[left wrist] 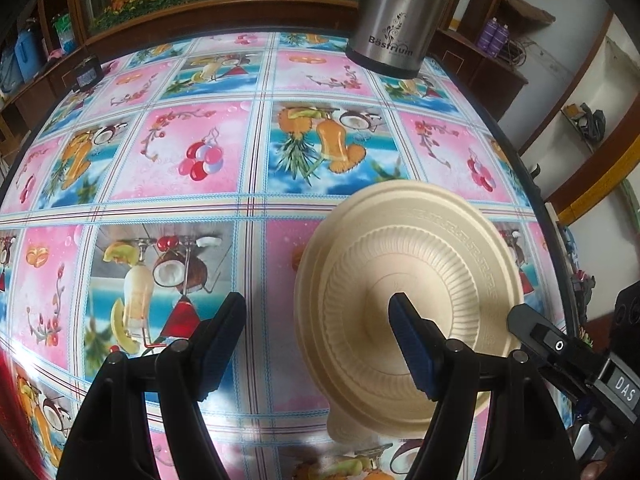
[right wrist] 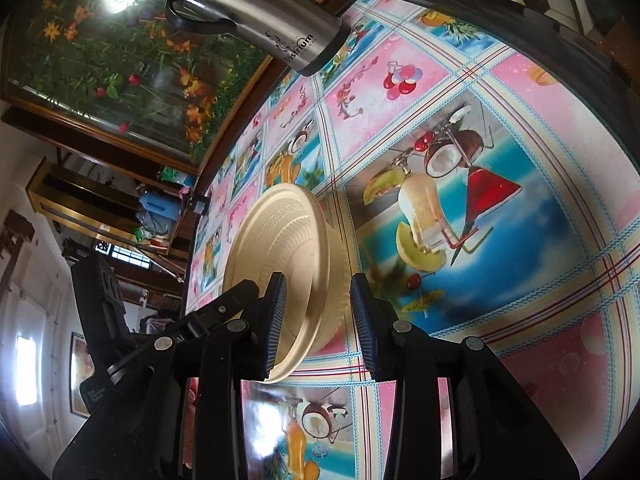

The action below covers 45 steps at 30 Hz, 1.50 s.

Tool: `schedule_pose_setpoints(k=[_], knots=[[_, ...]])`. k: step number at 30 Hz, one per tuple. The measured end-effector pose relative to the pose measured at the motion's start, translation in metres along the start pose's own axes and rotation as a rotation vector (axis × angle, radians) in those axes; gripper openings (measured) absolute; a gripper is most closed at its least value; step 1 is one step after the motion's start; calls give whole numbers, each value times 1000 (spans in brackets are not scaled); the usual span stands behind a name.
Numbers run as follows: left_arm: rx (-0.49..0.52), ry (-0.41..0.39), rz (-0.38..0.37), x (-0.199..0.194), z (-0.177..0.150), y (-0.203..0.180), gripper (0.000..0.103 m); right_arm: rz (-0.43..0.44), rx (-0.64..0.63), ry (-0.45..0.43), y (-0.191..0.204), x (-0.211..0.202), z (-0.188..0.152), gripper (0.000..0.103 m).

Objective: Organize plates and bowls
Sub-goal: 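Grasp the rim of the beige bowl with the right tool, then carry the beige bowl with the right tool toward the red stack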

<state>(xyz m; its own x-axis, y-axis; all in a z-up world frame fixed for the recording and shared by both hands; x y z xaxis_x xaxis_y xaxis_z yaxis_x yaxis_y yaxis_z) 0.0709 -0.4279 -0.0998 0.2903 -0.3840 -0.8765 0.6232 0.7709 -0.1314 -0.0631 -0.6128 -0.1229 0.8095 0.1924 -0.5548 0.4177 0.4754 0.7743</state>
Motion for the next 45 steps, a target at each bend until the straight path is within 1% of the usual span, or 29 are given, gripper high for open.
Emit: schedule_pose_setpoints(k=[5, 12, 14, 15, 16, 17, 19, 21, 23, 25, 26, 34, 36, 42, 45], knots=[[18, -3, 30, 6, -4, 0, 74, -28, -22, -8, 3, 5, -3, 32], [55, -47, 90, 9, -6, 0, 73, -71, -64, -42, 6, 9, -3, 32], [64, -55, 96, 10, -6, -1, 72, -83, -73, -48, 5, 9, -3, 27], [67, -60, 101, 11, -7, -1, 67, -87, -77, -49, 5, 10, -3, 26], [69, -63, 104, 11, -7, -1, 62, -89, -82, -51, 6, 10, -3, 22], [70, -62, 103, 13, -8, -1, 60, -93, -93, -54, 6, 10, -3, 20], [70, -55, 93, 16, -8, 0, 50, -107, -119, -64, 9, 10, -4, 19], [76, -65, 92, 16, -8, -1, 46, -114, -140, -73, 12, 10, -5, 17], [86, -72, 83, 15, -9, -4, 39, -118, -152, -78, 13, 11, -5, 15], [95, -75, 69, 15, -10, -7, 28, -120, -163, -78, 15, 11, -5, 15], [101, -75, 62, 15, -10, -8, 25, -122, -165, -79, 15, 11, -6, 15], [130, -118, 74, 4, -10, -12, 19, -120, -166, -82, 16, 12, -7, 14], [138, -133, 74, -1, -10, -13, 14, -114, -170, -87, 16, 11, -6, 14], [149, -187, 100, -20, -9, -10, 14, -72, -208, -112, 27, 4, -10, 14], [152, -229, 118, -34, -9, -6, 14, -45, -229, -132, 36, -1, -15, 14]])
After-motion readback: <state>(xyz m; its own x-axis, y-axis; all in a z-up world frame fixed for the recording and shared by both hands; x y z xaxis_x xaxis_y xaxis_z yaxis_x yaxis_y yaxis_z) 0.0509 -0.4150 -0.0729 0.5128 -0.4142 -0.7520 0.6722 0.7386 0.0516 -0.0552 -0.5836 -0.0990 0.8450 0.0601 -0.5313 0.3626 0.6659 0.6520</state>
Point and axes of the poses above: each gripper's, at about its wrist camera, not at the fingertips, and x roughly the way its jaws point, y to its left, z to its top, the point moved 5 cm from there along x, roughly the way its jaws point, and after that the axes turned 2 degrees about x, right-handed, at the moved point
